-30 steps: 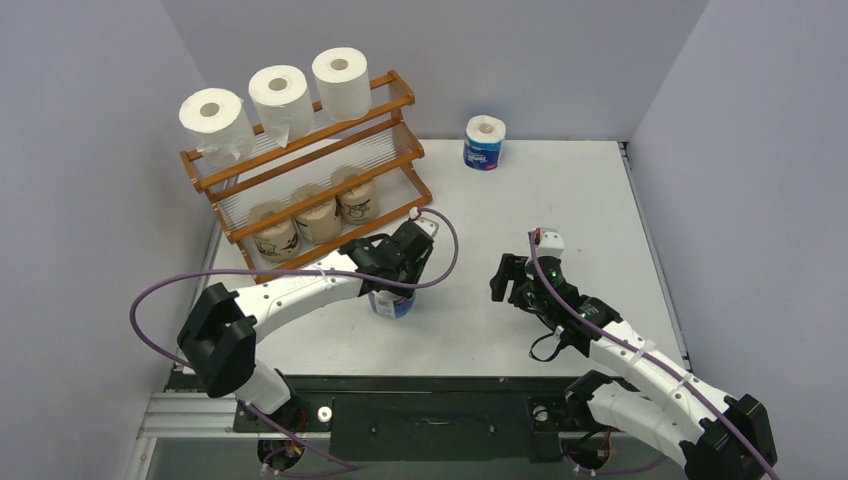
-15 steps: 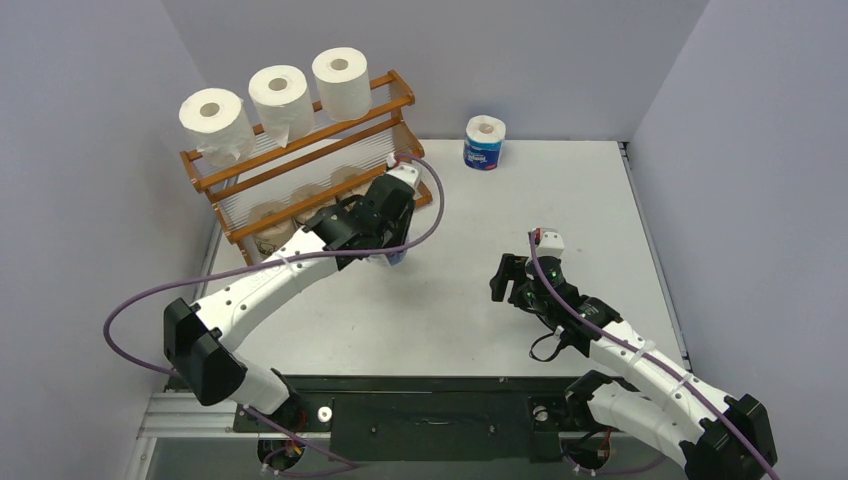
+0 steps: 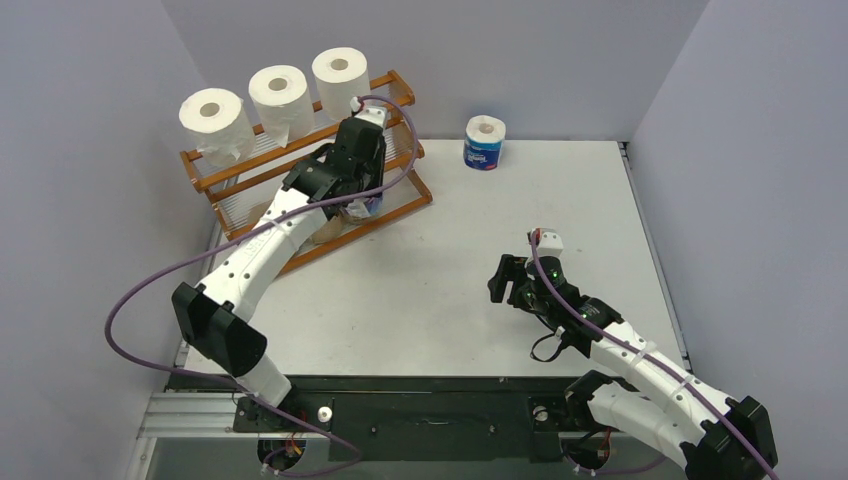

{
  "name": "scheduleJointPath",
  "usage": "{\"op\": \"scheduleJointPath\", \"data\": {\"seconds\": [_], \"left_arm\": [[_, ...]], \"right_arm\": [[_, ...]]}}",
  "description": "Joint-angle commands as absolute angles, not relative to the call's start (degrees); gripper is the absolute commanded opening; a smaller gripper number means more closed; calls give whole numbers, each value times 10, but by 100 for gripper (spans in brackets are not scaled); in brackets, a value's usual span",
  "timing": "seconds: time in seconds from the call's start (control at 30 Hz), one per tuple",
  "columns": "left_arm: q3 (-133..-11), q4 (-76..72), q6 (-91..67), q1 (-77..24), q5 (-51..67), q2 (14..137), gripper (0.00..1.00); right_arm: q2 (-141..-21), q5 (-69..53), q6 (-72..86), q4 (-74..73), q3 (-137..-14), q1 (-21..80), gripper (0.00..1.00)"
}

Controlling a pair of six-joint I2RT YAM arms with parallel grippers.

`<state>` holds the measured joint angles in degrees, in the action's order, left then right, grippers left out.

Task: Place and organize the paper towels onto the shelf
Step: Place the paper towel on the shelf.

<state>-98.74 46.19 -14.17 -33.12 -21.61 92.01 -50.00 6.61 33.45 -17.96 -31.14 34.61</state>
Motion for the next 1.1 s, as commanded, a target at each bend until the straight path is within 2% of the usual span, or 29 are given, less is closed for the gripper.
{"op": "scheduleJointPath", "data": {"seconds": [0.0, 0.7, 1.07], "left_arm": [[-1036, 444, -120, -301, -220, 943, 24], [-1072, 423, -94, -241, -233, 987, 25], [-1102, 432, -91, -223, -232, 1011, 29]], "right_arm": [[-490, 63, 333, -175, -327, 349, 69], [-484, 70, 331, -179, -322, 349, 69], [-484, 72, 332, -183, -322, 349, 69]]}}
